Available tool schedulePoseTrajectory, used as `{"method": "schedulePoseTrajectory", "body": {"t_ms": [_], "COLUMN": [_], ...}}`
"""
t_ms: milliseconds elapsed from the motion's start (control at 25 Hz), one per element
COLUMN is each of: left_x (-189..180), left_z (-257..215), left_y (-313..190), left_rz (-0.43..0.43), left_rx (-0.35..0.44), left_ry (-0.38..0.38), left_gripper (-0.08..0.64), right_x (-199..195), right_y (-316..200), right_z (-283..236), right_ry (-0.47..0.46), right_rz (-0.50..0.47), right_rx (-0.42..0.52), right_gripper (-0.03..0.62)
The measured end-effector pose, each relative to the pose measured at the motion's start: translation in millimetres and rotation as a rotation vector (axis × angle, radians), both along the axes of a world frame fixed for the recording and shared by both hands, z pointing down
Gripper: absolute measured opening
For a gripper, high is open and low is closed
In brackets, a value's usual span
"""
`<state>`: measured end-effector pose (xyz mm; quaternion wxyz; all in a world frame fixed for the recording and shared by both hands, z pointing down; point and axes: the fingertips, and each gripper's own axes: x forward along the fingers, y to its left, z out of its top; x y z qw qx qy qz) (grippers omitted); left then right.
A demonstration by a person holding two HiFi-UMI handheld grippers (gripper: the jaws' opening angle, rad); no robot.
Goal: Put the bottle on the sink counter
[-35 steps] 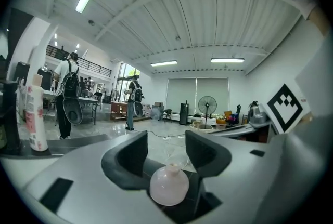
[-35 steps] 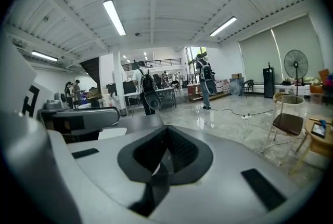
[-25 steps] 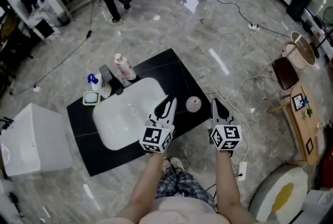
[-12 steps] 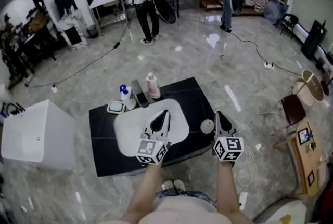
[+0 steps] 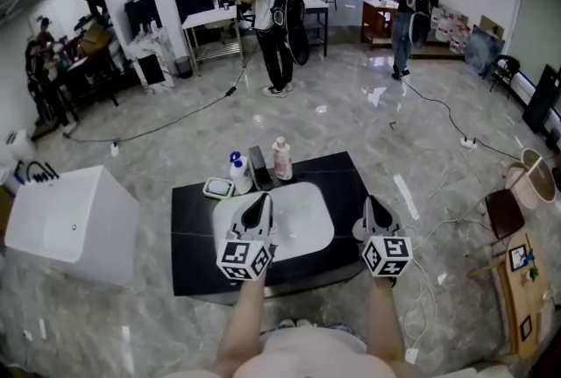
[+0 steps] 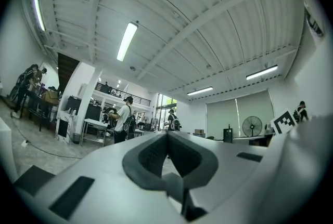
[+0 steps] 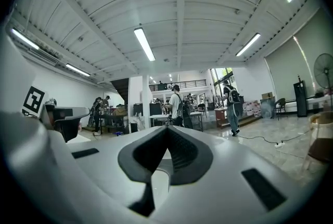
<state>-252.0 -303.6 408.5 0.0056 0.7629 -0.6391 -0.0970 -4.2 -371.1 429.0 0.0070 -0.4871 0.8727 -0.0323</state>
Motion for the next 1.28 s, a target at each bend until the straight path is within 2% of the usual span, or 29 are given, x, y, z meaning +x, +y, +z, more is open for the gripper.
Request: {"method": "schedulePoseTrajectory", "body": {"t_ms": [200,480,1280], "left_x": [-18,-31,-26], "left_z": [3,3,12], "left_y": [14,26,31], "left_rz": [-0.033,-0.054,-0.044], "left_rx": [0.004,0.001,-0.025], "left_ry": [0.009,0.006,0.008], "left_gripper": [0.028,0.026,0.028], "right_x": [-10,-24,-20], "right_y": [3,7,14], "right_z": [2,3,9], "right_ry": [-0.002,0.044,0.039], "right_rz": [-0.018,-0.031,-0.041], "right_rx": [-0.001,0.005,-0.023], "right_gripper": [0.015,0.014,0.014]}}
